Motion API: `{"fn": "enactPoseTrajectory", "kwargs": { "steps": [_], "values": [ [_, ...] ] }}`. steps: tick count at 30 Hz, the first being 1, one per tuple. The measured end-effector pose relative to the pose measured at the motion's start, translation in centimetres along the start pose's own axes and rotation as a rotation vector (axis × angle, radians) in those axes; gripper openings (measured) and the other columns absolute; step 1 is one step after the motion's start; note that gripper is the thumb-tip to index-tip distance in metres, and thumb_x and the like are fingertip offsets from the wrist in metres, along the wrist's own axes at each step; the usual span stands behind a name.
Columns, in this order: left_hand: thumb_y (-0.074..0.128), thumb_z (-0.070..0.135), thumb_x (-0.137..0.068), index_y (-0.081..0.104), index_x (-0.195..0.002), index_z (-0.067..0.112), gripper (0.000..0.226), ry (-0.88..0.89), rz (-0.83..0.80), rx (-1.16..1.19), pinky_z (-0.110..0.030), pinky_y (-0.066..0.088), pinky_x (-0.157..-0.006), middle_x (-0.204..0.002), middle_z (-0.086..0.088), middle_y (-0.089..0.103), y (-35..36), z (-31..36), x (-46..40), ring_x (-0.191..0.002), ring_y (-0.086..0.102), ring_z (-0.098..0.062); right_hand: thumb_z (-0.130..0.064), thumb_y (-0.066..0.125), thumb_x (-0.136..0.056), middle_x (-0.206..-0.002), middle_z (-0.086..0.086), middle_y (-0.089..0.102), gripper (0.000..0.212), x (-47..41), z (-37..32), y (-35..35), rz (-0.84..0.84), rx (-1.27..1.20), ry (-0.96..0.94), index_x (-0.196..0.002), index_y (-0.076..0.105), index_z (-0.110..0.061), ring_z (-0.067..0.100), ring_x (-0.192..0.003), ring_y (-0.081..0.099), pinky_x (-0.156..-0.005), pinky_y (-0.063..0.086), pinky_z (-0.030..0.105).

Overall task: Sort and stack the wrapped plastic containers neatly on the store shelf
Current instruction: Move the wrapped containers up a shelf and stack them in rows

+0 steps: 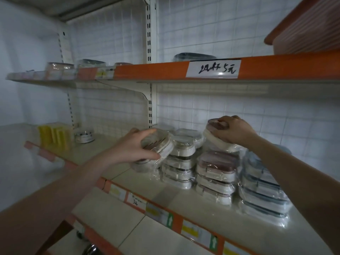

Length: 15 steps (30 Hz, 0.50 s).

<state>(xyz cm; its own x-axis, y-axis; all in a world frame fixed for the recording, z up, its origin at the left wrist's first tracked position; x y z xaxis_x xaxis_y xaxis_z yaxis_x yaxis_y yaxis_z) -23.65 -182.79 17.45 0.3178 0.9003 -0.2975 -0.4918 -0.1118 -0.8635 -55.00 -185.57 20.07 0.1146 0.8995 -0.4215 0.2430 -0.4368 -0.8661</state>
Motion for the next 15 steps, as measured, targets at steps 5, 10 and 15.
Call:
{"fn": "enactPoseTrajectory", "kwargs": {
  "steps": [5, 10, 15],
  "values": [
    [0.073, 0.052, -0.073, 0.024, -0.144, 0.047, 0.086, 0.029, -0.074, -0.039, -0.029, 0.037, -0.091, -0.13, 0.001, 0.035, 0.2, -1.7, -1.8, -0.12, 0.041, -0.019, -0.058, 0.064, -0.071, -0.127, 0.007, 0.051, 0.071, -3.6, 1.9, 2.4, -0.137, 0.002, 0.027, -0.132, 0.046, -0.027, 0.024, -0.105, 0.051, -0.08, 0.041, 0.029],
    [0.073, 0.052, -0.072, 0.024, -0.143, 0.049, 0.086, 0.044, -0.12, -0.05, -0.028, 0.037, -0.092, -0.129, 0.004, 0.035, 0.2, -3.1, -3.0, -0.12, 0.04, -0.015, -0.041, 0.074, -0.073, -0.13, 0.008, 0.051, 0.075, -5.3, 3.9, 4.2, -0.266, -0.025, 0.051, -0.138, 0.042, -0.022, 0.022, -0.107, 0.048, -0.082, 0.037, 0.027],
    [0.074, 0.051, -0.073, 0.025, -0.143, 0.049, 0.085, 0.071, -0.139, -0.043, -0.023, 0.034, -0.083, -0.127, 0.005, 0.036, 0.1, -3.9, -3.9, -0.114, 0.039, -0.01, -0.03, 0.077, -0.074, -0.126, 0.007, 0.052, 0.074, -6.1, 4.3, 5.6, -0.375, -0.059, 0.037, -0.138, 0.041, -0.02, 0.021, -0.103, 0.052, -0.093, 0.043, 0.031]
  ]
}}
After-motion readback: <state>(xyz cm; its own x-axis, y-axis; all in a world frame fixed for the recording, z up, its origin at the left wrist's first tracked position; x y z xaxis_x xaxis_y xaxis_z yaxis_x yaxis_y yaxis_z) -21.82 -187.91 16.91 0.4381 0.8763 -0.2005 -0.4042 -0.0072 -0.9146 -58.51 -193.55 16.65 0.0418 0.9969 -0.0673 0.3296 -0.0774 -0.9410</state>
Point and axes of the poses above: each hand's wrist, its own x-axis away from the middle knuckle, its own y-axis out of the palm, z = x × y, the point moved 3 cm from there along -x, towards the middle knuckle
